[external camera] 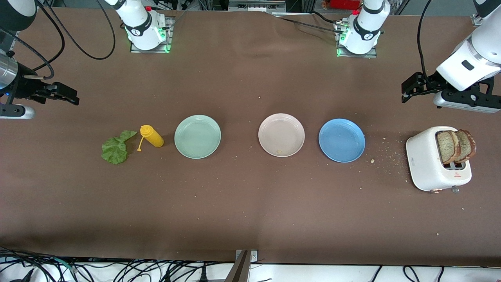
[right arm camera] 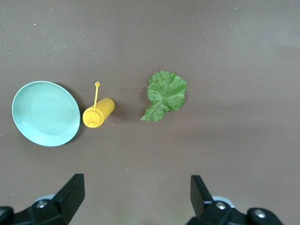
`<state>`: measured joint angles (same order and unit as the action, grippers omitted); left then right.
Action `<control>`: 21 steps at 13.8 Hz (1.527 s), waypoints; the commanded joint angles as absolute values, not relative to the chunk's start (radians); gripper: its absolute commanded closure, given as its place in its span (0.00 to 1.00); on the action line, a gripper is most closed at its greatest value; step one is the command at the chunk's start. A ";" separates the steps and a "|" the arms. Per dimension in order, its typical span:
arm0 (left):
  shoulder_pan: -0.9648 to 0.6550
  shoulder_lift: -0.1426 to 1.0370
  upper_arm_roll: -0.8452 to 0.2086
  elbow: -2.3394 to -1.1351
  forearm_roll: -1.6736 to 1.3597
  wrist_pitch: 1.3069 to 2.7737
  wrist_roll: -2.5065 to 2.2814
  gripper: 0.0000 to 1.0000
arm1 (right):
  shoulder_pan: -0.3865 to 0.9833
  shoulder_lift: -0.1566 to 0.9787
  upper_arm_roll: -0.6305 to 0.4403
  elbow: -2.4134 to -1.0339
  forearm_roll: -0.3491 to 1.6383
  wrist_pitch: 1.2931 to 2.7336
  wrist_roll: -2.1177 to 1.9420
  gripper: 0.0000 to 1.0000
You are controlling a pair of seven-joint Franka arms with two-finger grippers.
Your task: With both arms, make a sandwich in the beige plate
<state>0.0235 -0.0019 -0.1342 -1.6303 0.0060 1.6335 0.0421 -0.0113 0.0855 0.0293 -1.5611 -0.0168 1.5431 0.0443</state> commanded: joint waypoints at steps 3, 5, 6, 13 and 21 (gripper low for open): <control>0.023 0.017 -0.133 -1.592 0.028 1.608 0.060 0.00 | -0.006 0.083 0.026 -1.563 -0.012 1.548 0.054 0.00; 0.023 0.017 -0.133 -1.592 0.028 1.608 0.061 0.00 | -0.006 0.083 0.026 -1.565 -0.014 1.555 0.052 0.00; 0.023 0.017 -0.133 -1.592 0.028 1.608 0.060 0.00 | -0.006 0.084 0.026 -1.565 -0.015 1.555 0.049 0.00; 0.025 0.017 -0.132 -1.591 0.028 1.595 0.061 0.00 | -0.006 0.094 0.026 -1.559 -0.015 1.543 0.040 0.00; 0.023 0.017 -0.132 -1.591 0.028 1.595 0.061 0.00 | -0.008 0.101 0.026 -1.555 -0.008 1.545 0.048 0.00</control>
<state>0.0244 -0.0019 -0.1329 -1.6303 0.0060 1.6235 0.0432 -0.0110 0.1014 0.0294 -1.5611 -0.0169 1.5461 0.0436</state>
